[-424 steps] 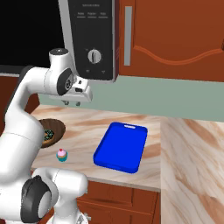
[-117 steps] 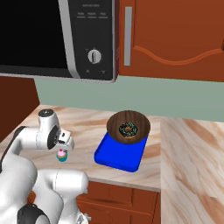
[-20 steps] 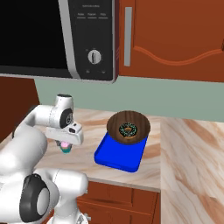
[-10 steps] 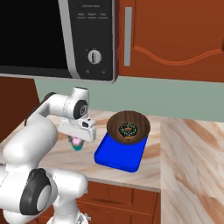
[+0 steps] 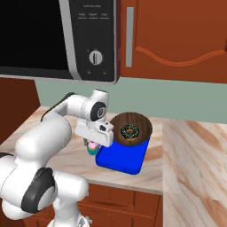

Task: Place the bowl with donut and the cupcake onto the tray.

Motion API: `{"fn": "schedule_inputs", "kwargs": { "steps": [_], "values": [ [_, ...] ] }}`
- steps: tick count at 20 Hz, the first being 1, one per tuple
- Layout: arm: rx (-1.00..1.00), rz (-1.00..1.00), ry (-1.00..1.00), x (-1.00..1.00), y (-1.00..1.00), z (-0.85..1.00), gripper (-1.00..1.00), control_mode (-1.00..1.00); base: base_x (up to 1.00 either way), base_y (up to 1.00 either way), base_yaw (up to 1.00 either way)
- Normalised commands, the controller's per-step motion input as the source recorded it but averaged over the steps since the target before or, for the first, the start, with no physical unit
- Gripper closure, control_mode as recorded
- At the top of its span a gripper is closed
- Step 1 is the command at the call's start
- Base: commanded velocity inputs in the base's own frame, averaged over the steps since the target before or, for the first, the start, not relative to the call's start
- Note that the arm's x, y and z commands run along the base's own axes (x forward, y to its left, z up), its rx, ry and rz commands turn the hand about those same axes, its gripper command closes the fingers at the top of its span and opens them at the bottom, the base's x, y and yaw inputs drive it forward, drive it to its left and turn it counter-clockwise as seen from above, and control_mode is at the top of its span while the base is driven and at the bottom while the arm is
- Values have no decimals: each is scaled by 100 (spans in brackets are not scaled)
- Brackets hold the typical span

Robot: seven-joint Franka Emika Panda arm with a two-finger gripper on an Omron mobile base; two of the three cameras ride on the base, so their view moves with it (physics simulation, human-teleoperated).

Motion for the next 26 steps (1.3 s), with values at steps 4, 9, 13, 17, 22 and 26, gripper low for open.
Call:
{"fn": "schedule_inputs", "kwargs": {
  "steps": [4,9,13,17,22,26],
  "values": [
    [0,-7,1,0,-57,0,100,-100,0,0,0],
    [2,-6,0,0,-42,-10,100,-100,0,0,0],
    [4,-3,-4,5,-22,-24,100,-100,0,0,0],
    [6,-2,-10,15,-10,-31,100,-100,0,0,0],
    [5,-2,-10,21,-2,-22,100,-100,0,0,0],
    [4,-2,-8,21,-3,-16,100,-100,0,0,0]
  ]
}}
